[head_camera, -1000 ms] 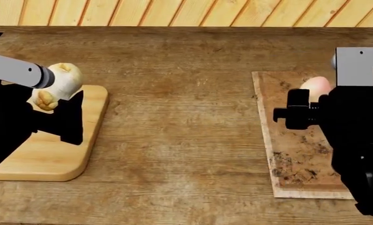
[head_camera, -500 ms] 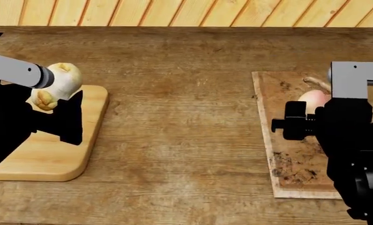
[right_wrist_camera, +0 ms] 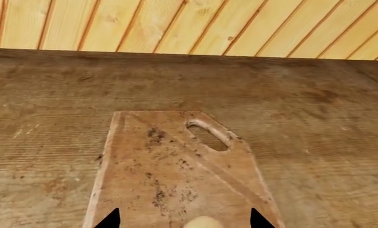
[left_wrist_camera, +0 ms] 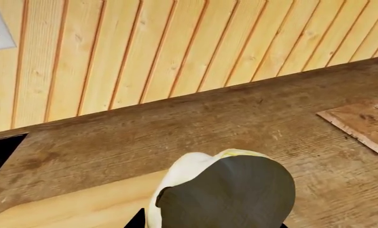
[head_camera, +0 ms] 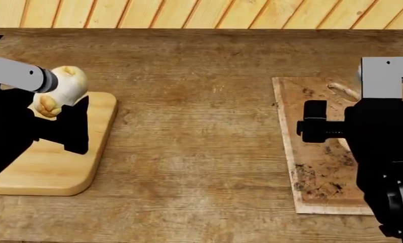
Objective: Place the apricot and the ginger on separate cutting boards.
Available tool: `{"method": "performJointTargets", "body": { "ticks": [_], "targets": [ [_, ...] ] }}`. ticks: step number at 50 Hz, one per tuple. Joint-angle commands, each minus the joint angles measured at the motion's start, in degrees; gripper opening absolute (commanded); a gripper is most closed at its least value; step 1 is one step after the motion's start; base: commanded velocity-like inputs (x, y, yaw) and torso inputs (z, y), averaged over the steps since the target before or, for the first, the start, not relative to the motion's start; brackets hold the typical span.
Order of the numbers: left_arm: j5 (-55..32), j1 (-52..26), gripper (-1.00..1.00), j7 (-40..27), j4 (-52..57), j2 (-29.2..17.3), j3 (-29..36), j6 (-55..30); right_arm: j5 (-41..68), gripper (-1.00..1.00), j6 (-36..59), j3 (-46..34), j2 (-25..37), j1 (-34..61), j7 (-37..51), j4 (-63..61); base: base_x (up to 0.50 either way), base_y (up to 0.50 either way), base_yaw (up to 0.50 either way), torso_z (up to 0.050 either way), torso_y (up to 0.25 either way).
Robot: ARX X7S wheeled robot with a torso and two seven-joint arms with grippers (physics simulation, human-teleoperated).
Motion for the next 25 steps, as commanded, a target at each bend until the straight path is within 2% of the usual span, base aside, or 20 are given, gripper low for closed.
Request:
{"method": "performJointTargets", "body": {
  "ticks": [1, 7, 16, 20, 25],
  "targets": [
    [-0.61, -1.11, -1.0, 1.37, -1.38, 0.99, -1.15, -0.09, -0.13, 1.0, 1.8, 2.1, 0.43, -0.72, 0.28, -6.43, 0.0, 0.0, 0.0, 0.0, 0.0],
    [1.33, -1.76, -1.0, 2.29, -5.33, 1.7, 0.31, 1.9, 0.33, 1.0, 1.46, 3.33, 1.15, -0.74, 1.43, -8.53, 0.0, 0.0, 0.0, 0.0, 0.0],
    [6.82, -3.27, -1.0, 5.72, -17.14, 1.57, 3.32, 8.05, 2.3, 1.0, 4.45, 4.15, 2.87, -1.23, 2.65, -14.48, 0.0, 0.0, 0.0, 0.0, 0.0],
    [7.73, -2.21, -1.0, 5.64, -17.16, 0.28, 3.84, 8.53, 2.85, 1.0, 5.06, 4.51, 3.27, -1.23, 3.03, -15.99, 0.0, 0.0, 0.0, 0.0, 0.0],
    [8.85, -2.26, -1.0, 3.88, -18.46, 1.18, 3.74, 9.42, 3.82, 1.0, 5.94, 4.86, 3.42, -1.85, 3.5, -17.98, 0.0, 0.0, 0.0, 0.0, 0.0]
  ]
}}
